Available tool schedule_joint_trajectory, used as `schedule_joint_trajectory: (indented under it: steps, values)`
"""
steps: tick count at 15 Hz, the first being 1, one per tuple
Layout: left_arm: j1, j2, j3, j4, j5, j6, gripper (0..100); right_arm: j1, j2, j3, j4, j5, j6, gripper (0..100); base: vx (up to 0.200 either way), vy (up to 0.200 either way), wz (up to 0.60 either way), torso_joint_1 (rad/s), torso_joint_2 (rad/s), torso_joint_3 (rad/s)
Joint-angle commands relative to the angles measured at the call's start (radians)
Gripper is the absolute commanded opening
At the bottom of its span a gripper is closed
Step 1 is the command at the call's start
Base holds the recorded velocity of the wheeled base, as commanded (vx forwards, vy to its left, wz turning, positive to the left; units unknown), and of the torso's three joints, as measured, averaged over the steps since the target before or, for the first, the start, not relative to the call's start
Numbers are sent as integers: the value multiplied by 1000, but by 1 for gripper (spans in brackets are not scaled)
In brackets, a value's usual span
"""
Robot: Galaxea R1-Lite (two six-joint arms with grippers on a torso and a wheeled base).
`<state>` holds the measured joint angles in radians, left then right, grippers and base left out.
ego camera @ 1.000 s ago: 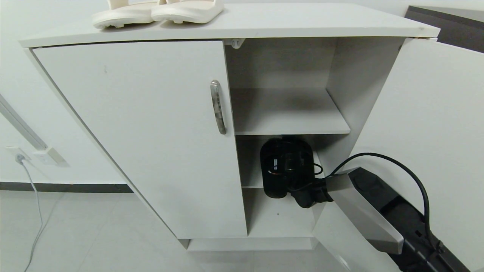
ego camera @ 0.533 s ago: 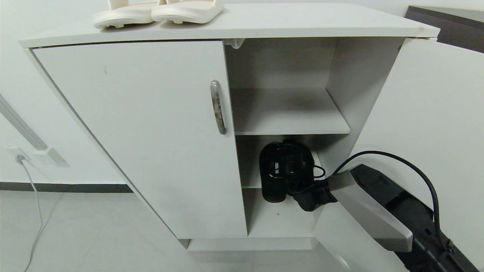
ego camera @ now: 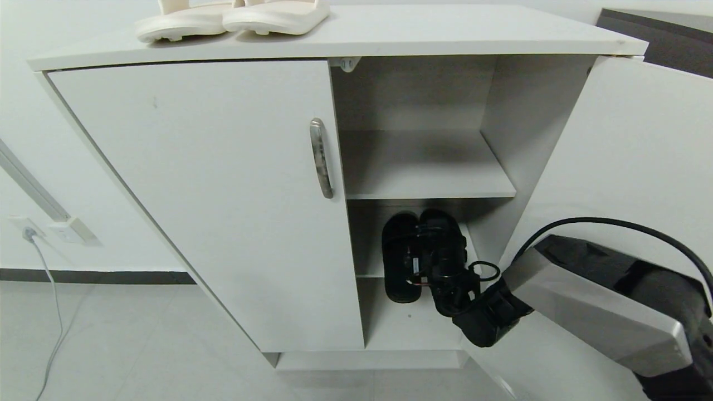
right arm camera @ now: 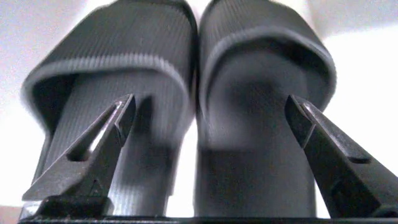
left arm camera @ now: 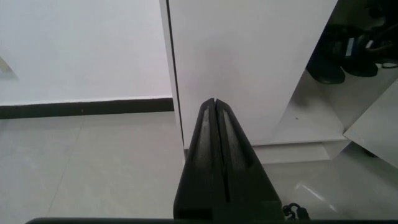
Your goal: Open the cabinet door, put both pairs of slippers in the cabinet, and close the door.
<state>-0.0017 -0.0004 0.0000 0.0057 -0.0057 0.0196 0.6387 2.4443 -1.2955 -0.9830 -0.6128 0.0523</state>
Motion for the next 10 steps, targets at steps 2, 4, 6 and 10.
schedule_joint_trajectory:
  steps: [2,4,6,10]
  values:
    - [0,0,0,0,0,0,0,58,-160,231,-105,1,0,100,0,0,0,0,0,0]
    - [0,0,0,0,0,0,0,104,-215,358,-163,1,0,100,0,0,0,0,0,0]
    - [0,0,0,0,0,0,0,139,-272,460,-183,15,-3,100,0,0,0,0,0,0]
    - [0,0,0,0,0,-1,0,141,-289,484,-187,24,-3,100,0,0,0,0,0,0]
